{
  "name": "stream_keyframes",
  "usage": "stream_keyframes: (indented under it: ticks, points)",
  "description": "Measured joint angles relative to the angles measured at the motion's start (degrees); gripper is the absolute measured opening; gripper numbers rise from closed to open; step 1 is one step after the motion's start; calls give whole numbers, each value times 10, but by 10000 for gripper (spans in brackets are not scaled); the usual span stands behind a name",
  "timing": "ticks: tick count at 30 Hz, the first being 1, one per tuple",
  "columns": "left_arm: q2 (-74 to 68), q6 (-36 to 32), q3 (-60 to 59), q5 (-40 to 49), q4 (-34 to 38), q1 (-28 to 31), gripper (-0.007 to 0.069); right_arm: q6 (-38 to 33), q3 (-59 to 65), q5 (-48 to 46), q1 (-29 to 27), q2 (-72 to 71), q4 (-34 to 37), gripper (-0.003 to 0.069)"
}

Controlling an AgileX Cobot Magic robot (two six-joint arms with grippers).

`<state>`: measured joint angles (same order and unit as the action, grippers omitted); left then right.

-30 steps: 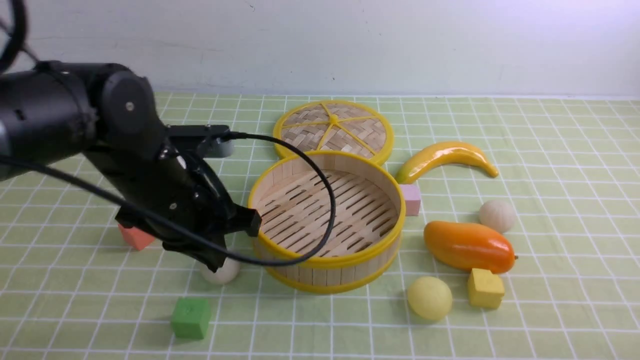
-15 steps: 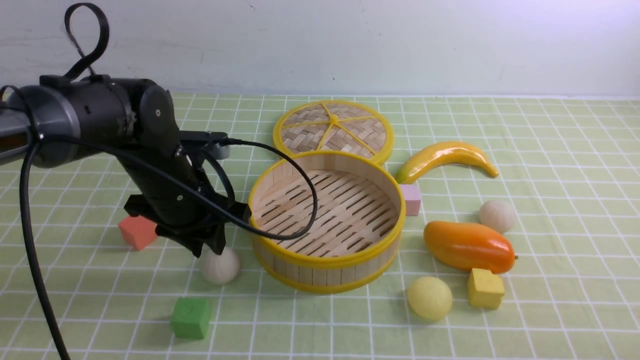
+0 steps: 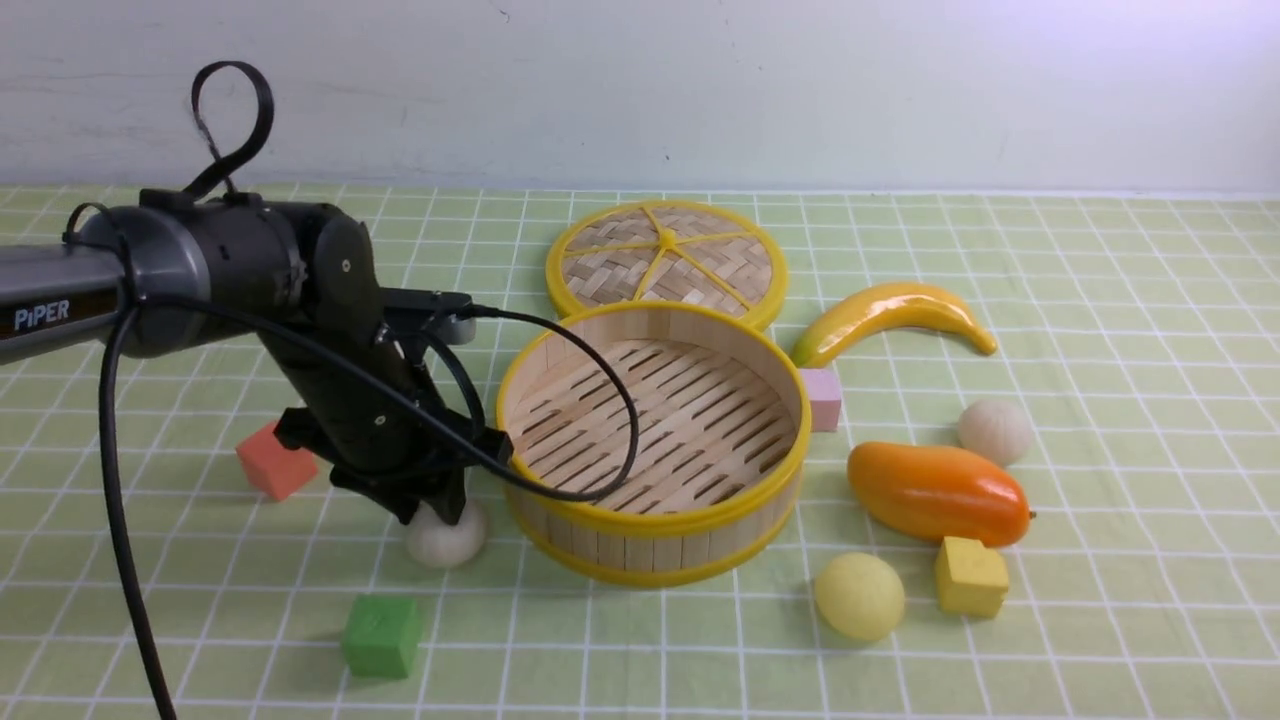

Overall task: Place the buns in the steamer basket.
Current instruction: Use the left arm to grab a steamed stuffed bun, then use the left arm to put the steamed stuffed bun into the steamer, then use the right arm to grab a steamed stuffed bun

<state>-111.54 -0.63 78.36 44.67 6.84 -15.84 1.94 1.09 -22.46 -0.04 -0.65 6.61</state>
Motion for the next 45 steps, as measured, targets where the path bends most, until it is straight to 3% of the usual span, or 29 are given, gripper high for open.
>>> stream_keyframes:
  ticks: [2, 3, 5, 6, 11, 16, 24, 30, 35, 37, 39, 41, 44, 45]
  points:
    - [0, 0, 0, 7, 0, 0, 139, 0, 0, 0, 0, 0, 0, 241]
    - [0, 0, 0, 8, 0, 0, 127, 0, 0, 0, 0, 0, 1, 241]
    - [2, -2, 1, 19, 0, 0, 8, 0, 0, 0, 0, 0, 1, 241]
    - [7, -2, 1, 25, 0, 0, -7, 0, 0, 0, 0, 0, 1, 241]
    - [66, 1, 1, 55, 3, 0, -9, 0, 0, 0, 0, 0, 1, 241]
    - [141, -17, 13, 50, 50, -19, -9, 0, 0, 0, 0, 0, 1, 241]
    - [60, -38, 75, -13, 81, -91, -6, 0, 0, 0, 0, 0, 1, 241]
    - [-23, -38, 114, -23, 55, -91, 83, 0, 0, 0, 0, 0, 1, 241]
    - [-37, -18, 147, 13, 41, -91, 340, 0, 0, 0, 0, 0, 1, 241]
    - [-21, -16, 154, 22, 41, -91, 399, 0, 0, 0, 0, 0, 1, 241]
    - [5, -19, 155, 31, 39, -91, 407, 0, 0, 0, 0, 0, 1, 241]
    - [49, -20, 154, 44, 39, -91, 361, 0, 0, 0, 0, 0, 1, 241]
    - [138, -21, 131, 43, 43, -91, 193, 0, 0, 0, 0, 0, 0, 241]
    - [174, -24, 107, 37, 48, -91, 100, 0, 0, 0, 0, 0, 0, 241]
